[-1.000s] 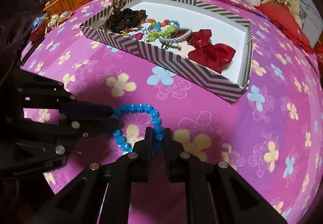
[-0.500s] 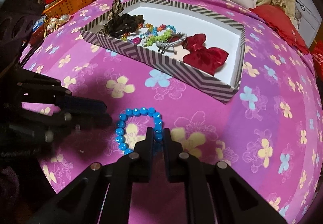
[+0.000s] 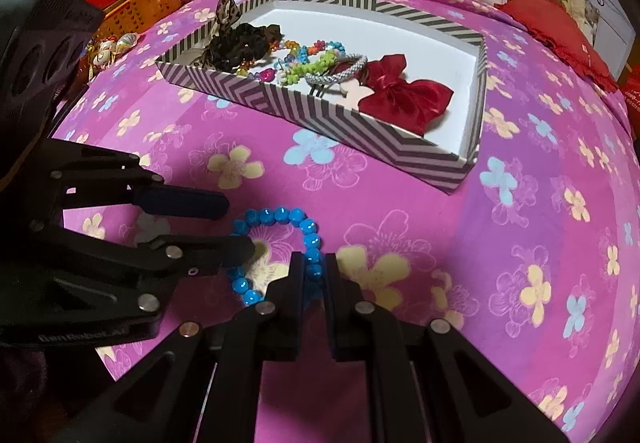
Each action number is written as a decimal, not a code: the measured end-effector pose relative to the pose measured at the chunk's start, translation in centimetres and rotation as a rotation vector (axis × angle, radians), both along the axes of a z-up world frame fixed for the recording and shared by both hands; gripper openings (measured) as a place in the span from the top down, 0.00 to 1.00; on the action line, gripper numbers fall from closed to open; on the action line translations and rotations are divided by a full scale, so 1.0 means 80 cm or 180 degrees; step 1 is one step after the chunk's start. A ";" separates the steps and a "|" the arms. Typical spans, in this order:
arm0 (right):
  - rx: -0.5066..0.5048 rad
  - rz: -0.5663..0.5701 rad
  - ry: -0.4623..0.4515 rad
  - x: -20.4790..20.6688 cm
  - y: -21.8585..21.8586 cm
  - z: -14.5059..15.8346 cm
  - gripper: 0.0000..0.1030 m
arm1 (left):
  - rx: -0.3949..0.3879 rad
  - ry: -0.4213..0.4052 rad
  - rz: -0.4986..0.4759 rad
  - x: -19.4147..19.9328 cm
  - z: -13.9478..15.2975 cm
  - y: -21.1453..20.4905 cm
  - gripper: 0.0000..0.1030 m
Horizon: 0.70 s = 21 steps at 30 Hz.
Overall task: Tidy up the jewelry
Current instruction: 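Grasp the blue beaded bracelet with the left gripper, then carry the blue bracelet into the tray and open the left gripper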
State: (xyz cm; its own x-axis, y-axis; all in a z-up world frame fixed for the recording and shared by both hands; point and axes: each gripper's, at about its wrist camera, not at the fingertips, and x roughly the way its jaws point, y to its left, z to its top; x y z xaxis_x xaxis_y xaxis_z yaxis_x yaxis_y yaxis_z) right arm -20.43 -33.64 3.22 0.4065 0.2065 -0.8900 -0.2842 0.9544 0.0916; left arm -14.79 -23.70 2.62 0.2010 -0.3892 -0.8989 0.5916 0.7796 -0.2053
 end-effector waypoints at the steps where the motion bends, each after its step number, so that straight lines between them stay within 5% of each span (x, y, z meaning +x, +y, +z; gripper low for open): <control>1: -0.0001 -0.0009 -0.0011 0.000 0.000 0.001 0.92 | -0.0063 0.0048 -0.0053 -0.001 -0.001 -0.002 0.95; 21: -0.0025 -0.0007 -0.0189 -0.009 0.009 0.028 0.92 | -0.0233 -0.0159 0.0023 -0.008 0.030 0.030 0.98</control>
